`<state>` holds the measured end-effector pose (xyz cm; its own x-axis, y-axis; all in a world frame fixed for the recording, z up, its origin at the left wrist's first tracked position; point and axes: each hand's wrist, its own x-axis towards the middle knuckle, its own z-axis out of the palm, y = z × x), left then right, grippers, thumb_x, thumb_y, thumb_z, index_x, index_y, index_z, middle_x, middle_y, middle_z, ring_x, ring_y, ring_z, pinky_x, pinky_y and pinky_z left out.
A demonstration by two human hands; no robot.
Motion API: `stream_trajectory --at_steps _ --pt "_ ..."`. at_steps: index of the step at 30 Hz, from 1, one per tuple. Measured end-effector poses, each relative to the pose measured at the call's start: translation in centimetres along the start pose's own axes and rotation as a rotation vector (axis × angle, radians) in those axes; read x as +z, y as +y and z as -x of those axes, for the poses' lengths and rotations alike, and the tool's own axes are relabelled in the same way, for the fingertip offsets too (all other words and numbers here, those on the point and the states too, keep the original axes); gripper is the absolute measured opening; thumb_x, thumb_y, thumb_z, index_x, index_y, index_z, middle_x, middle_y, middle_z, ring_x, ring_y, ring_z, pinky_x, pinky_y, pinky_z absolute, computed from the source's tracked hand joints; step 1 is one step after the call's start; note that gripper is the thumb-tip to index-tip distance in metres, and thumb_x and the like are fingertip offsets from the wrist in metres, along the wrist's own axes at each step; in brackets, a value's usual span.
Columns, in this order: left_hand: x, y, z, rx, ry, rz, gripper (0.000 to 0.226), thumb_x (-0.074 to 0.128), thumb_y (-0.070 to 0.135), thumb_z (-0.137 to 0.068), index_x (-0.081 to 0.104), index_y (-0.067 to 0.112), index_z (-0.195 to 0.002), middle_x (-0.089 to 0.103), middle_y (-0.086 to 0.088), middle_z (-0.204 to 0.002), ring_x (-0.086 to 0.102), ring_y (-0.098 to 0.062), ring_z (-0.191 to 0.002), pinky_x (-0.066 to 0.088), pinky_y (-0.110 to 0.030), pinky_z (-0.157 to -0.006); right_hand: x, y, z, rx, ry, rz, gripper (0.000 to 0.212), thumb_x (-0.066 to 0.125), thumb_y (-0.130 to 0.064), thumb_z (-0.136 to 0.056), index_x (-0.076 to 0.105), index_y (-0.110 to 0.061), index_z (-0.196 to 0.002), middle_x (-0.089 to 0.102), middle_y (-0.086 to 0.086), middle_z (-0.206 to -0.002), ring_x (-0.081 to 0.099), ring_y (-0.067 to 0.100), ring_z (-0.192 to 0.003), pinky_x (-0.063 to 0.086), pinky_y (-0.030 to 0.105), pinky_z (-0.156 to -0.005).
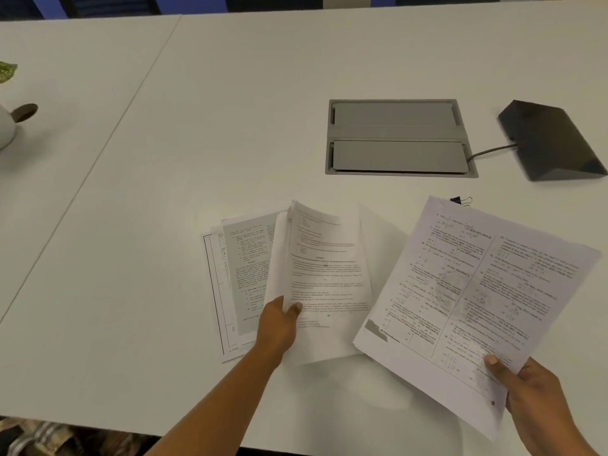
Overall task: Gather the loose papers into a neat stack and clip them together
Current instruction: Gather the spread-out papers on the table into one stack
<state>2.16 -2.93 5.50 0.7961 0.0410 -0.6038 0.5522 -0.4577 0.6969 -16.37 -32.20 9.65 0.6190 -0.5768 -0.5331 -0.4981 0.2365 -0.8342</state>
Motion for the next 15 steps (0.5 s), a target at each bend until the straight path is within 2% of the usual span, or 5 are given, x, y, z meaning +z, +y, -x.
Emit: stream_trajectory --at_steps 5,7,11,13,15 --pt "-4.4 0.7 3.2 0.087 0.052 0.137 0.023 0.057 0.021 -0.098 0.059 0.024 -0.122 0.070 0.002 -0.107 0.067 -0.015 -0.087 0.053 -0.026 -0.064 -1.4 -0.7 -0.5 -0.009 0.005 -0.008 0.102 0.084 -0.073 -0.008 0.067 -0.021 -0.094 0.077 -0.015 -0.084 0.064 0.027 -0.098 0.052 0.044 -0.089" --pt "-6.4 1.2 4.4 0.103 0.067 0.205 0.022 0.059 0.021 -0.097 0.061 0.022 -0.120 0.072 0.004 -0.105 0.069 -0.016 -0.088 0.054 -0.026 -0.065 -1.6 -1.0 -0.6 -0.001 -0.003 0.004 0.103 0.082 -0.075 -0.009 0.067 -0.021 -0.095 0.077 -0.008 -0.090 0.064 0.028 -0.101 0.055 0.042 -0.088" --pt "-9.0 2.6 5.9 0.101 0.021 0.288 0.024 0.059 0.026 -0.096 0.065 0.022 -0.119 0.078 0.001 -0.106 0.075 -0.024 -0.092 0.059 -0.037 -0.076 -1.2 -1.4 -0.9 -0.035 -0.047 0.012 0.101 0.080 -0.079 -0.018 0.067 -0.021 -0.099 0.073 0.003 -0.109 0.065 0.031 -0.104 0.051 0.052 -0.094" --pt "-9.2 3.5 6.6 0.103 -0.042 0.285 0.022 0.059 0.029 -0.096 0.066 0.024 -0.116 0.079 0.002 -0.104 0.077 -0.022 -0.088 0.059 -0.038 -0.076 0.1 -2.1 -1.0 -0.098 -0.042 0.015 0.081 0.083 -0.071 -0.040 0.069 -0.021 -0.101 0.075 -0.001 -0.106 0.068 0.029 -0.103 0.056 0.043 -0.089" --pt "-8.9 4.5 7.4 0.112 -0.110 0.273 0.021 0.057 0.030 -0.096 0.066 0.024 -0.114 0.080 0.005 -0.101 0.077 -0.020 -0.084 0.061 -0.036 -0.073 1.9 -3.1 -0.8 -0.109 -0.097 0.007 0.032 0.076 -0.036 -0.080 0.067 -0.023 -0.108 0.075 0.000 -0.107 0.067 0.032 -0.108 0.054 0.038 -0.085"
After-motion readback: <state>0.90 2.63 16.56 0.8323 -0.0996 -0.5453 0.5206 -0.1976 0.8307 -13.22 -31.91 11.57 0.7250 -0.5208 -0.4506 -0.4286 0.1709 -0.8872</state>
